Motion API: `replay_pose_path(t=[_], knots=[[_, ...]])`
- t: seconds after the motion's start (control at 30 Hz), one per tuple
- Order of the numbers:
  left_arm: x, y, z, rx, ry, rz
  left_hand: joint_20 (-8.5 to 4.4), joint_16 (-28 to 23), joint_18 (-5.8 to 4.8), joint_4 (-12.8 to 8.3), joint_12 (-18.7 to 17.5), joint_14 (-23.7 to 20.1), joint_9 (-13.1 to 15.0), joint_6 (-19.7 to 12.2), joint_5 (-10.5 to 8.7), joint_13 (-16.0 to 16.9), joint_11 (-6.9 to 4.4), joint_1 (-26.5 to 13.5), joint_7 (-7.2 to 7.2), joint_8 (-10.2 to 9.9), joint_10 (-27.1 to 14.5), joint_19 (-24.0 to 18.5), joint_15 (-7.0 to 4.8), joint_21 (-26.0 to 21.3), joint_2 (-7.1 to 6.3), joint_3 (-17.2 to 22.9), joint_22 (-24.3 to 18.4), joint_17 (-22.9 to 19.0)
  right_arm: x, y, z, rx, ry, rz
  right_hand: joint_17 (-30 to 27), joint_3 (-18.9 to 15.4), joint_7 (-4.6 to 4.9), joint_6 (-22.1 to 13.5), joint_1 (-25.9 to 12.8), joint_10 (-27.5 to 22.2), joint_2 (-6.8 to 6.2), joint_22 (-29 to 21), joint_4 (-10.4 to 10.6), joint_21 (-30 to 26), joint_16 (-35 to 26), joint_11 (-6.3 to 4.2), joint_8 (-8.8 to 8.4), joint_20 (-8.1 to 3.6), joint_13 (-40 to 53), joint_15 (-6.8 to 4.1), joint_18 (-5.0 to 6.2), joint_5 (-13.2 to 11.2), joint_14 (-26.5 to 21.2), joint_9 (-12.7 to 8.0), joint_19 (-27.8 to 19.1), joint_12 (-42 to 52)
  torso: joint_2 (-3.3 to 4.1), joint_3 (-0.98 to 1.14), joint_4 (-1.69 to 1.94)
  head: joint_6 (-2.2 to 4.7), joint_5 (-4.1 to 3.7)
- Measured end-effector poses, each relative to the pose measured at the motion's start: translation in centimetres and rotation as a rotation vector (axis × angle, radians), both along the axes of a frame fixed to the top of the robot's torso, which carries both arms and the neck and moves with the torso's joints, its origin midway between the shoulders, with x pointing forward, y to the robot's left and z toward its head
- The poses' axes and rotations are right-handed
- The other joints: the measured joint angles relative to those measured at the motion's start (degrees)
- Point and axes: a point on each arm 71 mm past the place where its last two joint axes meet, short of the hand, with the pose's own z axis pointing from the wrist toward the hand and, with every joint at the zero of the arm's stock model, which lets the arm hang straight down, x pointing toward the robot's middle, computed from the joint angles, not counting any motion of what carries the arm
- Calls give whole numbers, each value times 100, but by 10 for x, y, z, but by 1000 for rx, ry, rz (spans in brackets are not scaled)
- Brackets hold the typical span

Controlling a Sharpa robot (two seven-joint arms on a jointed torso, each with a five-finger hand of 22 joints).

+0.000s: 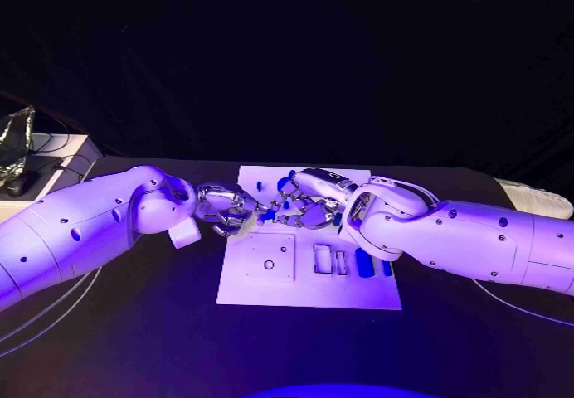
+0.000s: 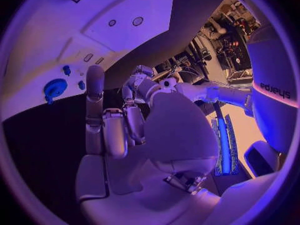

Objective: Assemble the parts on the task board

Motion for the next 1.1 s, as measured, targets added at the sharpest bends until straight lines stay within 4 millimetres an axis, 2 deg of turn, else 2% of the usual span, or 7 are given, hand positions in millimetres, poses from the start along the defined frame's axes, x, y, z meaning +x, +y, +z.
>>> replay_pose_path(t=[0.2, 0.4, 0.53, 0.6, 0.7, 1.1], knots=[[1, 1, 0, 1, -6, 18, 0, 0, 0, 0, 0, 0, -1, 20, 12, 0, 5, 0, -20, 1, 5, 0, 1, 0, 1, 0, 0, 0, -1, 2, -3, -4, 8, -6, 0, -25, -3, 3, -31, 0, 31, -23, 58, 0, 0, 1, -16, 0, 0, 0, 0, -32, 0, -20, 0, 0, -4, -3, 3, -1, 9], [2, 0, 0, -1, -9, 25, 0, 0, 0, 0, 0, -1, -7, 21, 17, 0, -4, 1, -21, 1, -5, 0, 2, 0, 1, 0, 0, 0, -2, 3, -4, 5, 2, -29, -1, -37, -10, 9, -54, 0, 8, -51, 125, -34, 0, 1, -14, 0, -11, 1, 0, -91, 1, -8, 0, 0, -5, -3, 4, 1, 14], [2, 0, 1, -2, -12, 28, 0, 0, 0, 0, 0, -1, -15, 22, 18, 0, -5, 2, -21, -1, -6, 0, 2, 0, 2, 0, 0, 0, -2, 2, -4, 20, -9, -50, -1, 0, -11, 10, -95, 10, 49, 10, 162, -32, 34, -8, -9, -31, 21, 1, -1, -140, 1, 0, 30, 0, -5, -3, 2, 5, 18], [2, -1, 1, -3, -13, 27, 0, 0, 1, 0, 0, -1, -15, 21, 18, 0, -6, 4, -22, -7, -7, 0, 2, 0, 4, 0, 0, 0, -2, 2, -4, 28, -15, -59, -1, 38, -29, 29, -35, 38, 116, 66, 196, 25, 89, -26, -9, -30, 59, 1, 0, -241, 1, 13, 72, 23, -4, -3, 1, 6, 20], [3, -1, 2, -5, -14, 26, 0, 0, 0, 0, 0, -2, -15, 21, 18, 2, -12, 4, -22, -23, -13, 0, 2, 0, 4, 0, -1, 0, -2, 2, -4, 42, -25, -75, -1, 87, -30, 29, 9, 51, 160, 158, 194, 108, 127, -30, -9, -33, 78, 0, 0, -255, 1, 23, 115, 89, -1, 1, 0, 4, 24], [4, -2, 3, -8, -18, 28, 0, 0, 0, 1, 0, -2, -7, 21, 20, 17, -12, 4, -23, -46, -13, 0, 2, 0, 4, 1, -1, 0, -3, 2, -3, 63, -39, -103, -2, 104, -75, 74, 24, 92, 173, 323, 211, 243, 210, -70, 19, -40, 78, 0, 0, -277, 1, 53, 191, 192, 1, 4, -1, -4, 29]])
